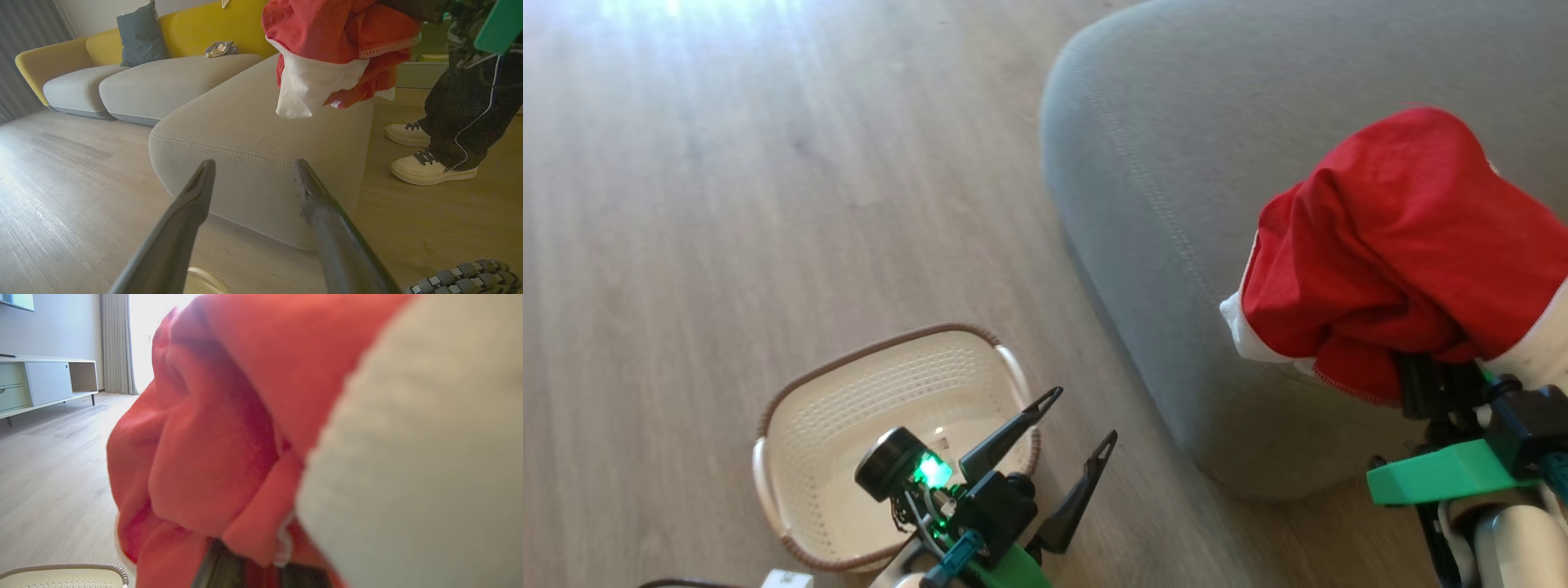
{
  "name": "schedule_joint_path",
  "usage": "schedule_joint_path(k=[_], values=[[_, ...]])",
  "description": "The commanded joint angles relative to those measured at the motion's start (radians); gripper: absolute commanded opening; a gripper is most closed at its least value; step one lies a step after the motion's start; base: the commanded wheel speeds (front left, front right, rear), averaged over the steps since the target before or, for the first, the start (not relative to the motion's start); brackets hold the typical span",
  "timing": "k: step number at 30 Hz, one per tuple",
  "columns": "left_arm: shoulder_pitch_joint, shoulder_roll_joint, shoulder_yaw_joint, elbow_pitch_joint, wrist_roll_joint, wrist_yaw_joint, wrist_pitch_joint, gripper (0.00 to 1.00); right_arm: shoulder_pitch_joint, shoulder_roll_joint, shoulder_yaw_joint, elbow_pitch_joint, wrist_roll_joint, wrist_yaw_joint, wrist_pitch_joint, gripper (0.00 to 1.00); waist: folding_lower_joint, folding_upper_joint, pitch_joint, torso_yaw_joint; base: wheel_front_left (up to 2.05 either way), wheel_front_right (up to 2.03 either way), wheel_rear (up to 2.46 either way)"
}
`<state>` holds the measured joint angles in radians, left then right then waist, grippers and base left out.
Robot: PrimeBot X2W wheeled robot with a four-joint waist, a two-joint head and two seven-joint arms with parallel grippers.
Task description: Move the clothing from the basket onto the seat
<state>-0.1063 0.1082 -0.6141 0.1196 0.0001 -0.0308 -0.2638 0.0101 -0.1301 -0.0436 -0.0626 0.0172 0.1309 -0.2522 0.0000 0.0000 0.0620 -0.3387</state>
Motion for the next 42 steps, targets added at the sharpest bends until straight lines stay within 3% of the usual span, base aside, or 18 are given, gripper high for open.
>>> schedule_joint_path(k=[1, 12, 19, 34, 42], values=[[-0.045, 0.008, 0.024, -0.035, 0.003, 0.006, 0.002, 1.0, -0.046, -0.002, 0.013, -0.046, -0.007, 0.0, -0.01, 0.0, 0.0, 0.0, 0.01, -0.042, 0.0, 0.0, 0.0], [-0.049, 0.013, -0.012, -0.04, 0.003, 0.008, 0.002, 1.0, -0.041, 0.011, -0.001, -0.053, -0.005, 0.0, -0.01, 0.0, 0.0, 0.0, 0.03, -0.138, 0.0, 0.0, 0.0], [-0.057, 0.009, -0.035, -0.038, 0.003, 0.006, 0.002, 1.0, -0.039, 0.018, -0.009, -0.057, -0.003, 0.0, -0.01, 0.0, 0.0, 0.0, 0.044, -0.157, 0.0, 0.0, 0.0], [-0.059, 0.005, -0.035, -0.038, -0.011, 0.016, 0.002, 1.0, -0.054, 0.032, -0.059, -0.063, 0.018, 0.0, -0.01, 0.0, 0.0, 0.0, 0.062, -0.145, 0.0, 0.0, 0.0], [-0.084, 0.052, -0.045, -0.052, 0.009, -0.007, 0.002, 1.0, -0.187, -0.01, -0.135, -0.084, 0.044, 0.0, -0.01, 0.0, 0.0, 0.0, 0.181, -0.115, 0.0, 0.0, 0.0]])
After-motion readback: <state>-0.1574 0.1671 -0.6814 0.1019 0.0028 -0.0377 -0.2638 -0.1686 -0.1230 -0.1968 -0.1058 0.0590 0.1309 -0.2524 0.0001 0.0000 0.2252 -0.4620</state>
